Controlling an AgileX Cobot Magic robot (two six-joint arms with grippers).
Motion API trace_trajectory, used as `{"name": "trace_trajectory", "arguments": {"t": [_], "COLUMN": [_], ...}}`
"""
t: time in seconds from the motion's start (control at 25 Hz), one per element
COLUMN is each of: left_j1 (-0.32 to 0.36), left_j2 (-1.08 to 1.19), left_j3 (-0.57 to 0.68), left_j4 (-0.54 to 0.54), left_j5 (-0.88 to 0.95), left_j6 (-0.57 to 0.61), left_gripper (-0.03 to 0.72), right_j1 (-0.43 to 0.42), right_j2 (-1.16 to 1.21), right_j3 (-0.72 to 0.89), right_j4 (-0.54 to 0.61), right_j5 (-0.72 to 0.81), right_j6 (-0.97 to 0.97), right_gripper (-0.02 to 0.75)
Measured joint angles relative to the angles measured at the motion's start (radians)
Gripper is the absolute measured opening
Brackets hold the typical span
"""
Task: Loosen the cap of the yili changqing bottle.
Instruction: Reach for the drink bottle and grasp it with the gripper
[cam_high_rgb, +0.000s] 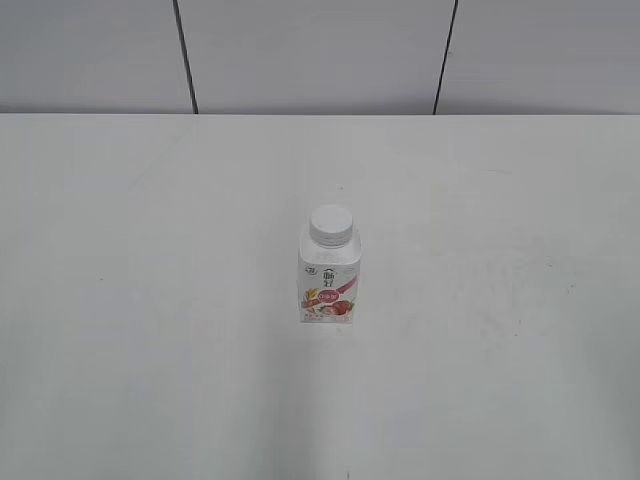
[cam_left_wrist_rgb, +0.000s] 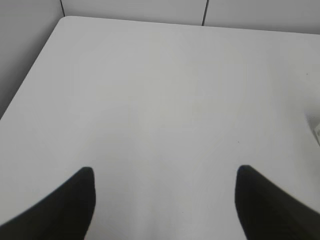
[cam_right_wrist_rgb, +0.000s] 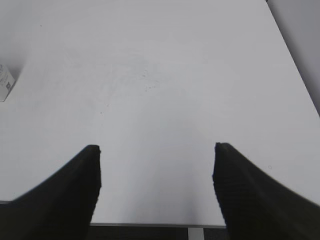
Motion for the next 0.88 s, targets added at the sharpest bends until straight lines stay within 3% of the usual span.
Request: {"name": "trace_trajectory", "arguments": {"t": [0.88], "left_j1": [0.0], "left_j2": [0.0], "left_j3": [0.0], "left_j4": [0.0], "left_j5": [0.0], "left_j6": [0.0], "left_gripper": [0.528], "right_j1": [0.0], "right_j2": [0.0], "right_j3": [0.0], "right_j4": [0.0], "right_j5": [0.0], "right_j6": [0.0], "right_gripper": [0.554]}}
